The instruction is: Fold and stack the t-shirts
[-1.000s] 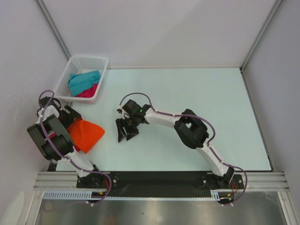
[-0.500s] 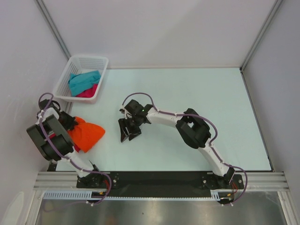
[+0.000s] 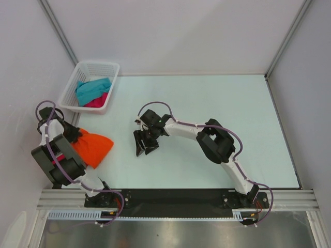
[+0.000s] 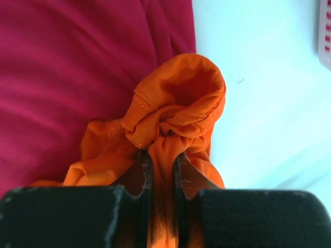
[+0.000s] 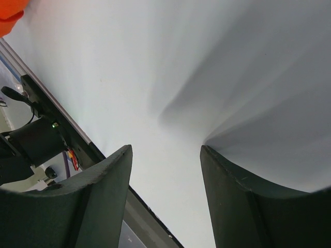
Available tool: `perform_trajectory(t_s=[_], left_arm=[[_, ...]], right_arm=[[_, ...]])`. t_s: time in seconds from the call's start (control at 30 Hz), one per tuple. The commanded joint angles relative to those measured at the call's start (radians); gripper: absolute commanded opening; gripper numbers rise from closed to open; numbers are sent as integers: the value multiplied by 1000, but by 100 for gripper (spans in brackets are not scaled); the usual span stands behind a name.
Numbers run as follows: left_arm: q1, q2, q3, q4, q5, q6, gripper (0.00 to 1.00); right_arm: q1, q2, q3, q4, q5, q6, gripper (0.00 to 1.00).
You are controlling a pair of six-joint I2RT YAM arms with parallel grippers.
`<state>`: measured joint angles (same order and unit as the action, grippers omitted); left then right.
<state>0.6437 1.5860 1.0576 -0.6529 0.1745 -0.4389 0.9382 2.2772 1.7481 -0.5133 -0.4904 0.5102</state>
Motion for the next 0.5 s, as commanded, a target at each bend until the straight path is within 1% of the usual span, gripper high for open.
perform_trajectory(t_s=[0.0,0.3,0.47], left_arm=[[-1,-93,71,-43,-122,-26,0],[14,-150,97,-68,-173,-32,0],[24,-179,128,-96,-234,-27,0]], right_arm=[[-1,-30,-15,-47,52,-33,61],[-1,-39,-6,-71,65,-45,61],[-2,-36,7,-76,65,-45,61]])
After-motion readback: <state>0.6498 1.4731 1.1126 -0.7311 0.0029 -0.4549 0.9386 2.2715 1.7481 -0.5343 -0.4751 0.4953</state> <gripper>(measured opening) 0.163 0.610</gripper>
